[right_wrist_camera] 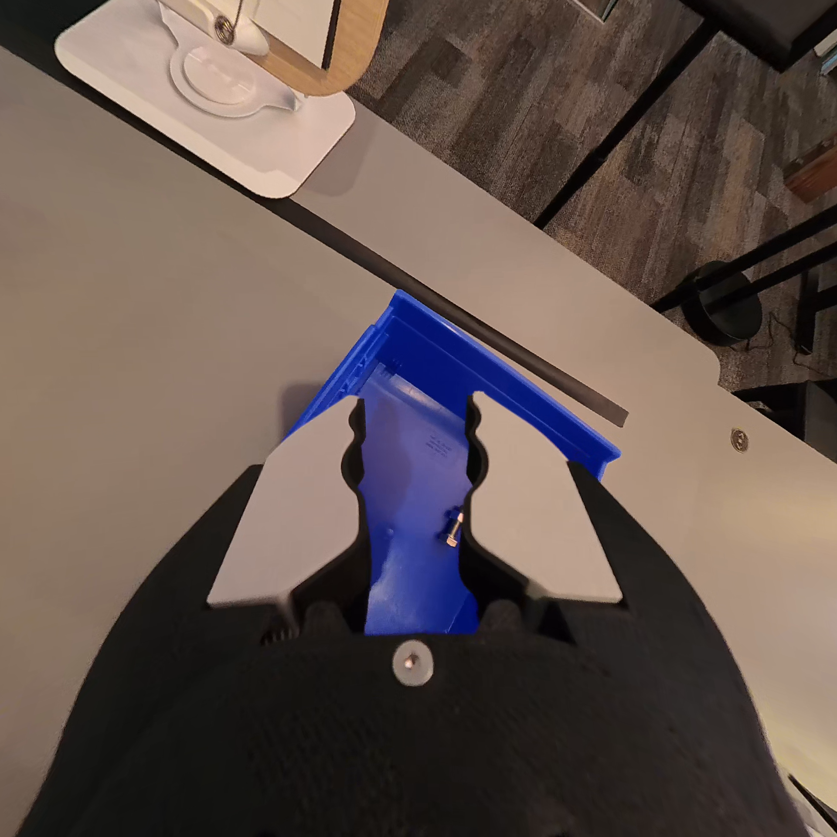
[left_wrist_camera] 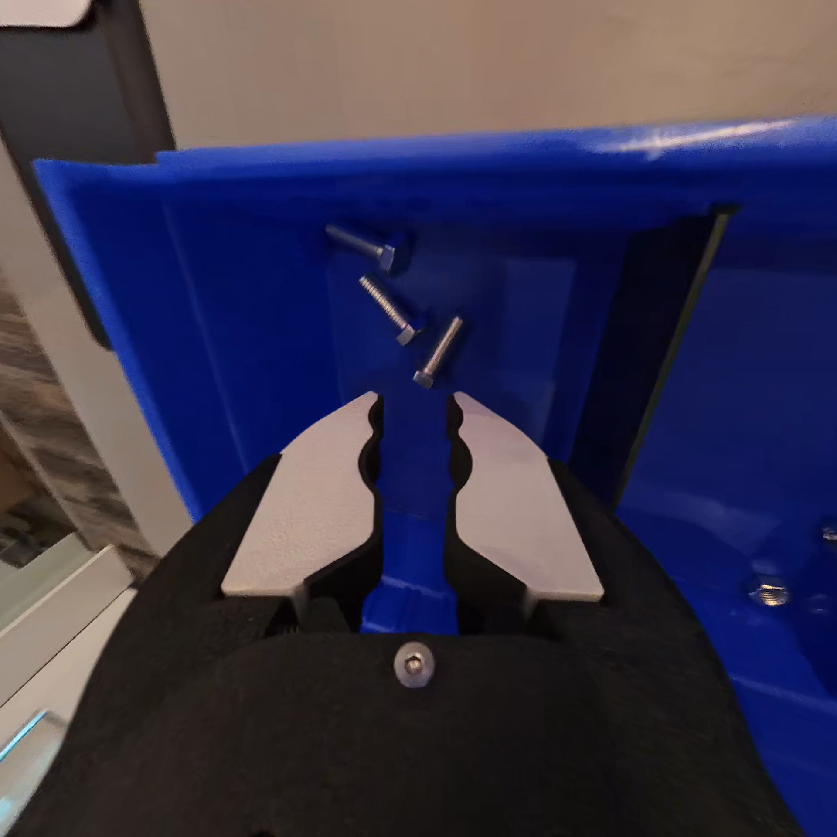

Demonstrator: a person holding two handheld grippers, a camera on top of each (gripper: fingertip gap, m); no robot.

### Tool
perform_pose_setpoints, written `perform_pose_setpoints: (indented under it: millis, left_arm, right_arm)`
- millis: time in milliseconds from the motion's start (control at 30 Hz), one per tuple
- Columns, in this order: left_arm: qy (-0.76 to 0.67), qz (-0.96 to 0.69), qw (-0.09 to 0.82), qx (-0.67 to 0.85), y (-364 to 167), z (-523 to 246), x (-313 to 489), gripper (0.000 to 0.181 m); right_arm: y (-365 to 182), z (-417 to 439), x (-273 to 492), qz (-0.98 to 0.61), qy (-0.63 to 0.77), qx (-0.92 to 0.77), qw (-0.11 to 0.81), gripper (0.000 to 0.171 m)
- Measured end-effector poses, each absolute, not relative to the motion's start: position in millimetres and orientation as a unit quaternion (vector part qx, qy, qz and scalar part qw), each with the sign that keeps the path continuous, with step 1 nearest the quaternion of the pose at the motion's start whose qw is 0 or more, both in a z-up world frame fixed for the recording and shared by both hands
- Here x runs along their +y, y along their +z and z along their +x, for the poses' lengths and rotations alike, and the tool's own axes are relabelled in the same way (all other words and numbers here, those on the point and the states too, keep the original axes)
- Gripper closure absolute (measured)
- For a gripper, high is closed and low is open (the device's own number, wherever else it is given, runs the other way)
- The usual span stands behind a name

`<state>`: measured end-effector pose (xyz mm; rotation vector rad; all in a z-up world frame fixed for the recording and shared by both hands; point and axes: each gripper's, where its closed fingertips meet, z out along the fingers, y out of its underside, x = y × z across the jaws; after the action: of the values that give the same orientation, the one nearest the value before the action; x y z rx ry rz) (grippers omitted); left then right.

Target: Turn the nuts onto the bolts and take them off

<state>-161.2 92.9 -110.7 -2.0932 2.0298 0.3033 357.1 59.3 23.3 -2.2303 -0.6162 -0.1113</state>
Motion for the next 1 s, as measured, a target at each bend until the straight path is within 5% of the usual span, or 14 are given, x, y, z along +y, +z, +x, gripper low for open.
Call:
perform_pose_setpoints:
  millis: [333, 600, 800, 1000]
  left_arm:
    - [0.062, -0.699, 0.098, 0.706, -115, -157, 90, 0.152]
    - [-0.083, -0.728, 0.264, 0.627, -3, -149, 8, 0.156]
    - [-0.097, -0.802, 0.142, 0.572, -44, -160, -57, 0.158]
    - [-0.171, -0.933, 0.036, 0.314, -102, -160, -76, 0.163]
  right_arm:
    - [6, 356, 66, -0.894, -0.055, -0.249, 0.369, 0.127]
    - [-2, 353, 68, -0.898, -0.063, -0.253, 0.354, 0.126]
    - [-5, 345, 68, -0.898, -0.063, -0.262, 0.348, 0.126]
    - [-9, 347, 68, -0.901, -0.07, -0.261, 0.339, 0.126]
